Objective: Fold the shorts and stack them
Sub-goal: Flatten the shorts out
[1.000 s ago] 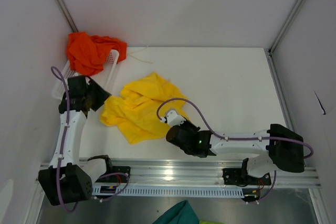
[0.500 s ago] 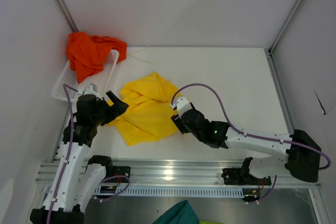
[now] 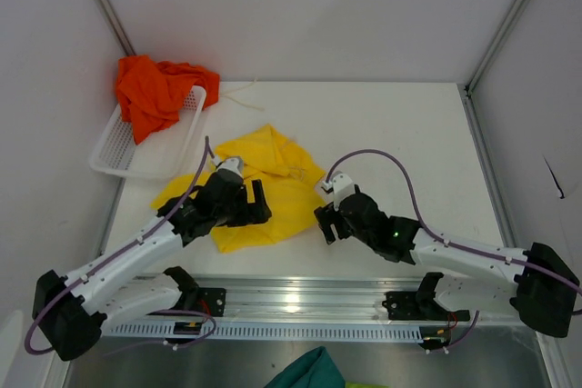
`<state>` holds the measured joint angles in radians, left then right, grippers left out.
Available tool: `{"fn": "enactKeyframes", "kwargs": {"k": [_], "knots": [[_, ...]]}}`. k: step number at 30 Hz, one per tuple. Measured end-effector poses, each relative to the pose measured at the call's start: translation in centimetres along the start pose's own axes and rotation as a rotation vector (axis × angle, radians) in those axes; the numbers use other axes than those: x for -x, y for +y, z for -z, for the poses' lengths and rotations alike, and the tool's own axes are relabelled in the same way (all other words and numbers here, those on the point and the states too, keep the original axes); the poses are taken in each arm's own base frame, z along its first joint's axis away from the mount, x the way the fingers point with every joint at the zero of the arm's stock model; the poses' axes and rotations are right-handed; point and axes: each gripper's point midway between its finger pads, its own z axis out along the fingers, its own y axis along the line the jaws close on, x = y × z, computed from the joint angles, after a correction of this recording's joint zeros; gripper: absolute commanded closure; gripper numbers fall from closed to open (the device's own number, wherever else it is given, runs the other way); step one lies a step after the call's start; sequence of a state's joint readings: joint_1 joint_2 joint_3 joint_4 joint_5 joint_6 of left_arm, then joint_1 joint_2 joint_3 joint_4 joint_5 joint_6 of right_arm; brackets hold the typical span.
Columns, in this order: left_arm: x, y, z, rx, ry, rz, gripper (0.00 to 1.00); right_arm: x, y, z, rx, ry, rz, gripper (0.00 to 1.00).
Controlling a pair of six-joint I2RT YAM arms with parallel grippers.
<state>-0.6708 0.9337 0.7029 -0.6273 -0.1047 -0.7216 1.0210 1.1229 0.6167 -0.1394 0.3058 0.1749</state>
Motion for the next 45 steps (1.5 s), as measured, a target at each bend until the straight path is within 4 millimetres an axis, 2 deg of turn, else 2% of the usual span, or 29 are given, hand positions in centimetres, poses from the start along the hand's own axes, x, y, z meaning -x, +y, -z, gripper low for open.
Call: {"fn": "enactKeyframes", "kwargs": {"k": [4, 7, 12, 15, 17, 19, 24, 25, 27, 31, 33, 36, 38, 42, 45], "knots": [[0.6, -3.1, 0.2, -0.019, -0.018, -0.096, 0.02, -0.4, -0.8, 1.3, 0.026, -0.039, -0.078, 0.15], [0.6, -4.4, -0.8, -0.008, -0.007, -0.126, 0.01, -0.8, -1.5, 1.5, 0.029, -0.052, -0.120, 0.14], [-0.2, -3.3, -3.7, 0.077, 0.057, -0.118, 0.01, -3.1, -1.9, -0.3, -0.006, 0.046, -0.121, 0.18], [0.6, -2.3, -4.6, 0.094, 0.068, -0.067, 0.01, -4.1, -2.1, -1.7, -0.045, 0.123, -0.105, 0.19], [1.4, -2.1, -4.6, 0.088, 0.055, -0.035, 0.01, -4.0, -2.0, -2.4, -0.053, 0.142, -0.099, 0.19], [2.1, -2.0, -4.3, 0.079, 0.037, -0.018, 0.01, -3.7, -1.8, -3.0, -0.053, 0.144, -0.095, 0.25], [3.2, -2.6, -2.5, 0.019, -0.004, -0.013, 0.01, -2.1, -1.1, -4.6, -0.045, 0.147, -0.080, 0.30], [3.4, -2.6, -2.1, 0.008, -0.010, -0.011, 0.01, -1.7, -0.9, -5.0, -0.042, 0.146, -0.075, 0.34], [3.9, -2.5, -1.4, -0.013, -0.021, -0.005, 0.01, -1.2, -0.7, -5.6, -0.037, 0.151, -0.058, 0.50], [4.0, -2.2, 0.3, -0.043, -0.028, -0.016, 0.01, -0.2, -0.5, -6.3, -0.025, 0.149, -0.028, 0.99], [3.8, -2.1, 1.2, -0.052, -0.029, -0.036, 0.01, 0.2, -0.8, -6.3, -0.016, 0.148, -0.035, 1.00], [3.3, -1.6, 1.8, -0.048, -0.017, -0.059, 0.04, 1.1, -2.7, -6.4, -0.039, 0.140, -0.084, 1.00], [3.0, -1.4, 1.6, -0.045, -0.002, -0.074, 0.10, 1.9, -5.4, -6.5, -0.087, 0.135, -0.142, 1.00], [0.8, -0.8, 0.1, -0.033, 0.083, -0.107, 0.16, 4.5, -11.0, -6.3, -0.207, 0.087, -0.240, 1.00], [-0.3, -0.6, -0.9, -0.007, 0.129, -0.140, 0.17, 5.7, -12.8, -6.2, -0.253, 0.054, -0.262, 1.00]]}}
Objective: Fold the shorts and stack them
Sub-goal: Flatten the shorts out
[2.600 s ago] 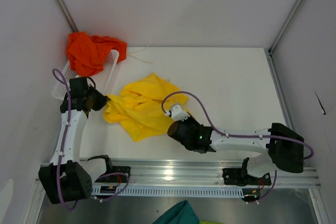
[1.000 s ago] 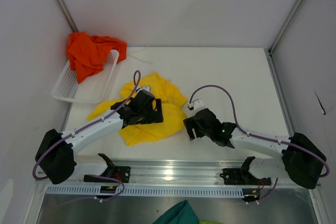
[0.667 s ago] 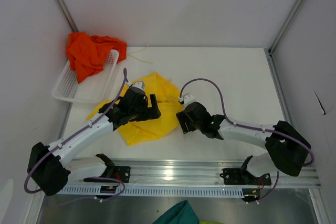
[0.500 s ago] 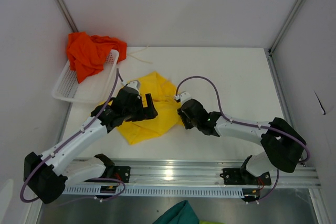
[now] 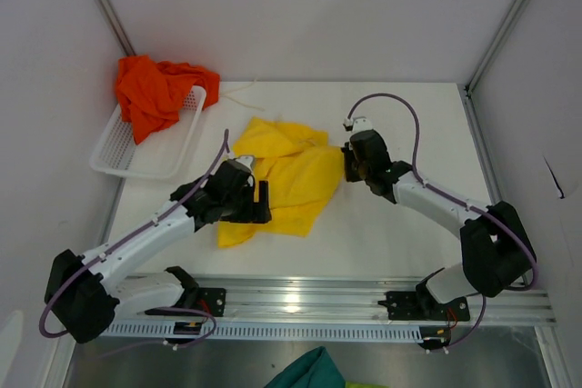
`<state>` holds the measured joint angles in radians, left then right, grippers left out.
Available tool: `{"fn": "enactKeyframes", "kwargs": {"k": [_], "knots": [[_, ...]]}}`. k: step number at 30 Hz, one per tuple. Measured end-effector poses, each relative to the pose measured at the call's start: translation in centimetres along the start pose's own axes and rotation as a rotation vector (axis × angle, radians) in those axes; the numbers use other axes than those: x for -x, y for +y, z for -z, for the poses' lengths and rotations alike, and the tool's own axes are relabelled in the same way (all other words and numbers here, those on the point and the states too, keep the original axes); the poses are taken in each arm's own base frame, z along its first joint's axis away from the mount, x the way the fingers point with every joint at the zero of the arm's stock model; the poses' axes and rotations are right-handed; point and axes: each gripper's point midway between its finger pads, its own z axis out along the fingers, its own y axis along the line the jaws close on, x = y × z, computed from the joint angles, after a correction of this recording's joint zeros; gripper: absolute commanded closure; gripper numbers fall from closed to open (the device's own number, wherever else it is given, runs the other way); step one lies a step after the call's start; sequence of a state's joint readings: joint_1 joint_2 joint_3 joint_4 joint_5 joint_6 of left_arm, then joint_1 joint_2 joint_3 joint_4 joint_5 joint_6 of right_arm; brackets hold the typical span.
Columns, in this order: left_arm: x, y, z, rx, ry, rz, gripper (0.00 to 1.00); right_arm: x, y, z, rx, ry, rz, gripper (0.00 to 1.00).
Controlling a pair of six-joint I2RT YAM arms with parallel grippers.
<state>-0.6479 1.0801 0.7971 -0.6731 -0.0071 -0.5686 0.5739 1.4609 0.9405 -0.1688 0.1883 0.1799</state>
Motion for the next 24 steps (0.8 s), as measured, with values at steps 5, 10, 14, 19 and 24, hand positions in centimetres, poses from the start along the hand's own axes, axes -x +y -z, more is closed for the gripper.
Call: {"fn": "enactKeyframes", "kwargs": {"k": [5, 10, 14, 19, 24], "knots": [[-0.3, -0.5, -1.5, 0.038, 0.004, -0.044, 0.27, -0.7, 0.0, -0.6, 0.003, -0.016, -0.010, 1.00], [-1.3, -2.1, -4.0, 0.053, 0.024, -0.106, 0.37, -2.8, -0.3, -1.1, 0.001, 0.006, -0.009, 1.00], [-1.4, -4.3, -4.9, 0.023, 0.017, -0.164, 0.53, -2.4, -0.1, -1.3, 0.007, -0.012, -0.012, 1.00], [-0.1, -6.9, -5.6, 0.002, -0.026, -0.210, 0.48, -2.5, 0.1, -1.5, 0.017, -0.009, -0.012, 1.00], [0.1, -6.9, -7.3, 0.051, -0.021, -0.221, 0.47, -2.4, 0.2, -1.5, 0.021, -0.012, -0.013, 1.00]]}}
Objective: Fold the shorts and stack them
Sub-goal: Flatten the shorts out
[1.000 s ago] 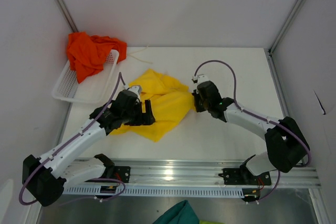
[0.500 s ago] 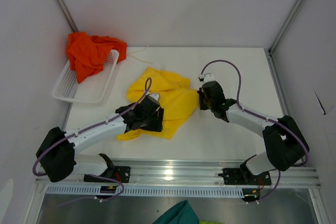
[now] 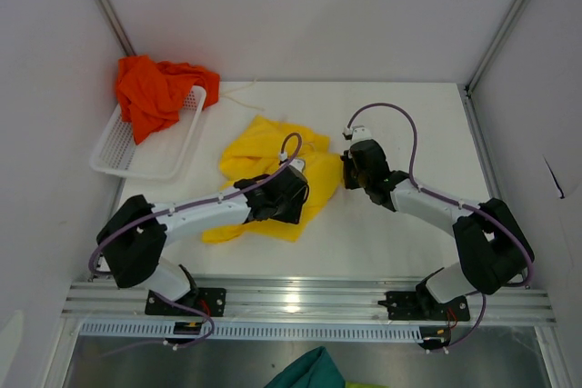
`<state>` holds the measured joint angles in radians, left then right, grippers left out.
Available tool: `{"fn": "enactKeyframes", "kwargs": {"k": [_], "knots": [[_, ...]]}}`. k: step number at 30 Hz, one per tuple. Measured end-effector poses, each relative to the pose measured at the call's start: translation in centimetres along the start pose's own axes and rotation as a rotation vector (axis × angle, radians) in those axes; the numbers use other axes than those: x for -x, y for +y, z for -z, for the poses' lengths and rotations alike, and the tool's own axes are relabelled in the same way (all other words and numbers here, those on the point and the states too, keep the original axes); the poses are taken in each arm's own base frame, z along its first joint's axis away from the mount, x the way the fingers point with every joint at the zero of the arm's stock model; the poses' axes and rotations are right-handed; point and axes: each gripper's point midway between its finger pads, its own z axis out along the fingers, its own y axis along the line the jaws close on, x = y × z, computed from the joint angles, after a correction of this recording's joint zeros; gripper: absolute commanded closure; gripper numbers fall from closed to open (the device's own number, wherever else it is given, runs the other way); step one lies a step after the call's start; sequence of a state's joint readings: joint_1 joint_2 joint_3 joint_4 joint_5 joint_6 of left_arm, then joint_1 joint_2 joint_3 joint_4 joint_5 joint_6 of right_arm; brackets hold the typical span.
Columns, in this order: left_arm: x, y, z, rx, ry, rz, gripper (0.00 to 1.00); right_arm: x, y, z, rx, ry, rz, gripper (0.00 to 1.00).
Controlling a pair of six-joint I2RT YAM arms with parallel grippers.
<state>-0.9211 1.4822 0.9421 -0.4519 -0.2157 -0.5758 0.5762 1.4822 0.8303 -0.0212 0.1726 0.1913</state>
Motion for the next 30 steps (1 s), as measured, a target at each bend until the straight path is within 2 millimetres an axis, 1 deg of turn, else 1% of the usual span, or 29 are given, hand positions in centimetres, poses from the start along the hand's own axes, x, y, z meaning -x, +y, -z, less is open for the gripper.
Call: {"fn": "enactKeyframes", "kwargs": {"k": [7, 11, 22, 27, 30], "knots": [[-0.5, 0.7, -2.5, 0.089, 0.050, -0.023, 0.47, 0.1, 0.1, 0.0, 0.007, -0.002, -0.001, 1.00], [-0.6, 1.2, -3.4, 0.135, 0.057, -0.032, 0.46, 0.1, 0.2, 0.0, 0.011, -0.002, -0.001, 1.00], [-0.1, 3.1, -4.0, 0.263, 0.044, -0.057, 0.43, 0.0, 0.4, 0.0, 0.024, 0.001, -0.001, 1.00], [-0.3, 3.7, -4.2, 0.293, 0.047, -0.065, 0.37, 0.0, 0.4, 0.0, 0.024, 0.002, -0.001, 1.00], [-0.5, 3.9, -4.4, 0.303, 0.054, -0.071, 0.38, 0.0, 0.4, 0.0, 0.024, 0.002, -0.001, 1.00]]}}
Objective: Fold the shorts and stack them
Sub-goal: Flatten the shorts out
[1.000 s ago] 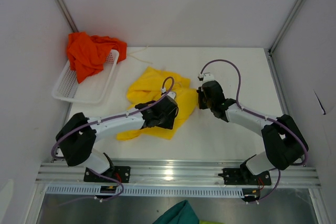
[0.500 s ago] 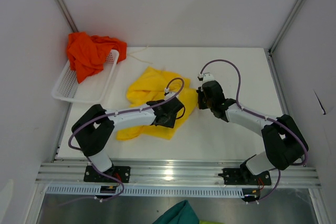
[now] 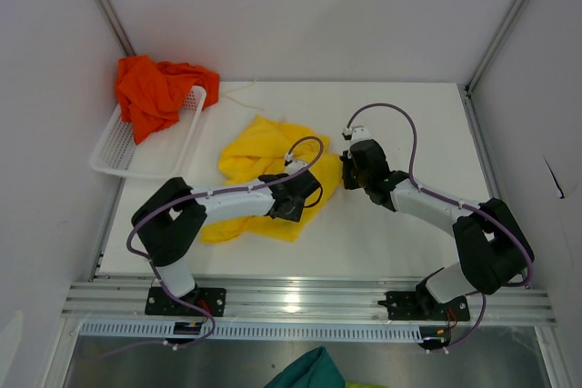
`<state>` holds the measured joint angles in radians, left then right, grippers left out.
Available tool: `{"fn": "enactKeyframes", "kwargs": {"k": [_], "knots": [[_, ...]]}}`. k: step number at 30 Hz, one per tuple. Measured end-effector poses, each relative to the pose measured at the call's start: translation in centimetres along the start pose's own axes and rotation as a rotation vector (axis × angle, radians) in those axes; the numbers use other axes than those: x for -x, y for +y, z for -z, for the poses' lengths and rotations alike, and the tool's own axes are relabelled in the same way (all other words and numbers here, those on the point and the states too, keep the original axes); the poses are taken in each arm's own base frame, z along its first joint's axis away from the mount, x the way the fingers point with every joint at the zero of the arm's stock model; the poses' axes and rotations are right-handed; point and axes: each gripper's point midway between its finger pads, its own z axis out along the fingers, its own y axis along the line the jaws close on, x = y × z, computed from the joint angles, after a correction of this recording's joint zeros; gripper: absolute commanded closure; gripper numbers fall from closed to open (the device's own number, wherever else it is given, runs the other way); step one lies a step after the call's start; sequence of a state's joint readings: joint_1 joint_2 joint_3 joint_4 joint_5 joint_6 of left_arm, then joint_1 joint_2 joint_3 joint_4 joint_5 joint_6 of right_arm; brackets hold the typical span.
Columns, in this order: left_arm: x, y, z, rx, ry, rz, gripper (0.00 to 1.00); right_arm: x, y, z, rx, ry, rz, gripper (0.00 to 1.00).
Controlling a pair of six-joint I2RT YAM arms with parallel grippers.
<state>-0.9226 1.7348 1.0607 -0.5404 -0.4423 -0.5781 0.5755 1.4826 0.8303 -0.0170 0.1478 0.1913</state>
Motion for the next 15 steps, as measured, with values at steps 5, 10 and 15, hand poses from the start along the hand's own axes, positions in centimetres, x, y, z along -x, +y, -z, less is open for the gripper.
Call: {"fn": "enactKeyframes", "kwargs": {"k": [5, 10, 15], "knots": [[0.0, -0.6, -0.1, -0.028, 0.003, -0.008, 0.55, 0.0, 0.0, 0.0, 0.000, 0.000, 0.000, 1.00], [-0.6, -1.6, -0.3, -0.087, 0.024, -0.017, 0.73, 0.0, -0.1, 0.0, -0.002, 0.000, -0.001, 1.00], [-1.7, -1.8, 0.2, -0.130, 0.050, -0.016, 1.00, 0.0, -0.1, 0.0, 0.000, 0.001, -0.003, 1.00]]}}
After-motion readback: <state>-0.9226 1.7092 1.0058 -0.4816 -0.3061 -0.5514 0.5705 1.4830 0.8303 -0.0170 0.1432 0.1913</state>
